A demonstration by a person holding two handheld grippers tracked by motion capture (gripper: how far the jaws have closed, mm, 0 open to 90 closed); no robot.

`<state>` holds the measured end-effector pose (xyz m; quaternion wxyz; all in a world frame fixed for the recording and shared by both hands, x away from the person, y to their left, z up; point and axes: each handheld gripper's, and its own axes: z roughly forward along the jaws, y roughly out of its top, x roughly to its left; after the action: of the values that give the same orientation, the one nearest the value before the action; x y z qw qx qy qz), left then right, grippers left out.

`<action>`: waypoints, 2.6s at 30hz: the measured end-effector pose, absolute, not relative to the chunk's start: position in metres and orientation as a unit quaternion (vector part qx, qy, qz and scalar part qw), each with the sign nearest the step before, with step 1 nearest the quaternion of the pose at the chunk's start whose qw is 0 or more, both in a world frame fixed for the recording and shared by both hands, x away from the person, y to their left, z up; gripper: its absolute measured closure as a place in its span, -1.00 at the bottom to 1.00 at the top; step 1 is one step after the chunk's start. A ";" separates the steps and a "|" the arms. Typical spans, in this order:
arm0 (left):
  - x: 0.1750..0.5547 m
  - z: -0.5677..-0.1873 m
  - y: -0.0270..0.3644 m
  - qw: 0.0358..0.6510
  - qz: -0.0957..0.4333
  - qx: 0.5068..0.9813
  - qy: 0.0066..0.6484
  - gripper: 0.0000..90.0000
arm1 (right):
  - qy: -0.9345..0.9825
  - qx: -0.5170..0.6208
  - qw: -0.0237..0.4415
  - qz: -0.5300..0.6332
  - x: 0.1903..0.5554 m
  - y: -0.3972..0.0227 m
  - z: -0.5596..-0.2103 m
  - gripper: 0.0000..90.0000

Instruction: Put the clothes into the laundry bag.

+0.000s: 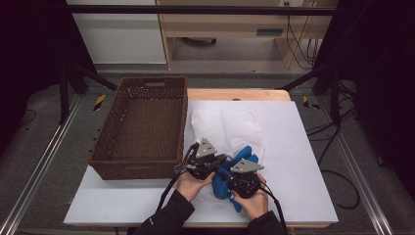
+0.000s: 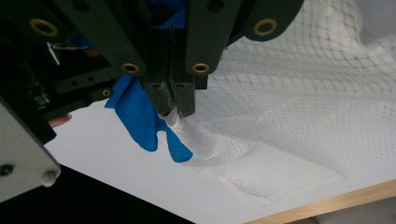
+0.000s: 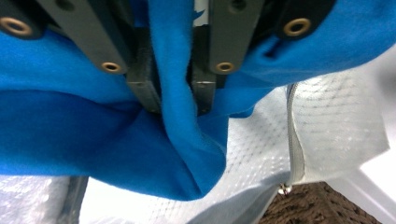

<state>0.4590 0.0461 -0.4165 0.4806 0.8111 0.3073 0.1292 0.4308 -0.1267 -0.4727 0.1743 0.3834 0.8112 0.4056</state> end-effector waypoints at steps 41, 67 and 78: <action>0.467 -0.407 0.057 0.491 0.126 0.796 0.332 0.97 | 0.780 0.315 0.198 0.503 0.402 -0.157 -0.437 0.75; 0.459 -0.413 0.061 0.496 0.134 0.794 0.325 0.97 | 0.749 0.394 0.208 0.490 0.408 -0.191 -0.440 -0.10; 0.455 -0.419 0.061 0.491 0.135 0.798 0.323 0.97 | 0.800 0.392 0.138 0.432 0.418 -0.162 -0.473 0.72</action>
<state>0.4553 0.0613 -0.4188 0.4913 0.7975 0.3231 0.1349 0.4183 -0.1619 -0.4731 0.1376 0.3923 0.8002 0.4323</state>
